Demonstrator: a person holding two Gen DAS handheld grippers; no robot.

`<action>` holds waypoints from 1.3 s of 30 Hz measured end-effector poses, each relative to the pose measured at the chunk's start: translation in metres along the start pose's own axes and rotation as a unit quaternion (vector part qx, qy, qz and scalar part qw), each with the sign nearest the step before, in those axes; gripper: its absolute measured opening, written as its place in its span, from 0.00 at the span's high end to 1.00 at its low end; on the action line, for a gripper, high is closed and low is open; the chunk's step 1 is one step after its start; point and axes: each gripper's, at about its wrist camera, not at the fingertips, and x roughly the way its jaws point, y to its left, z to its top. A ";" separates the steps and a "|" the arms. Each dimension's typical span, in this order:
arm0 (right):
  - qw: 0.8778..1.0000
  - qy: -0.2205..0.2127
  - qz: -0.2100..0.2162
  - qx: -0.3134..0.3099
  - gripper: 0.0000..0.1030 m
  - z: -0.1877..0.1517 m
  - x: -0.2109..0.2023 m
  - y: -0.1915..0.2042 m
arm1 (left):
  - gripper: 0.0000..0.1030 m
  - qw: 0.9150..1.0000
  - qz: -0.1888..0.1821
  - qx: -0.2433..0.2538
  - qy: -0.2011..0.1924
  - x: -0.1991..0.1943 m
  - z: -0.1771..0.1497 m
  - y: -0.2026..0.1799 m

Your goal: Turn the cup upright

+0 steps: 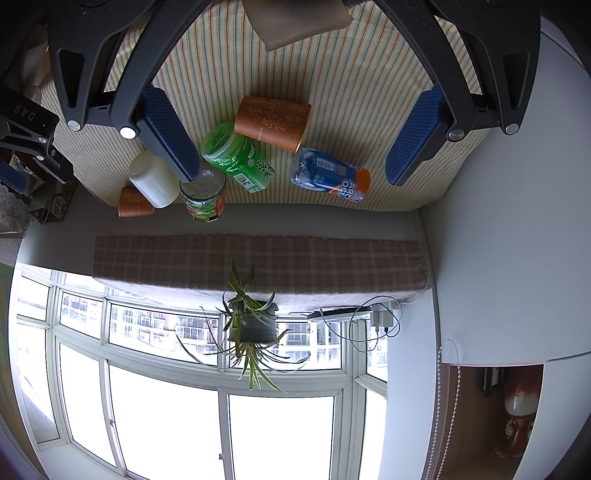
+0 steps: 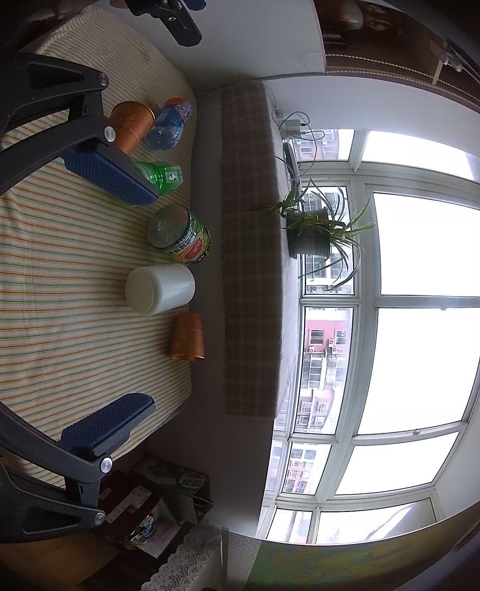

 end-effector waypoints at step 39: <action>1.000 0.012 0.005 0.002 0.00 -0.001 0.007 0.001 | 0.01 1.000 0.000 0.000 0.002 0.000 0.000 0.000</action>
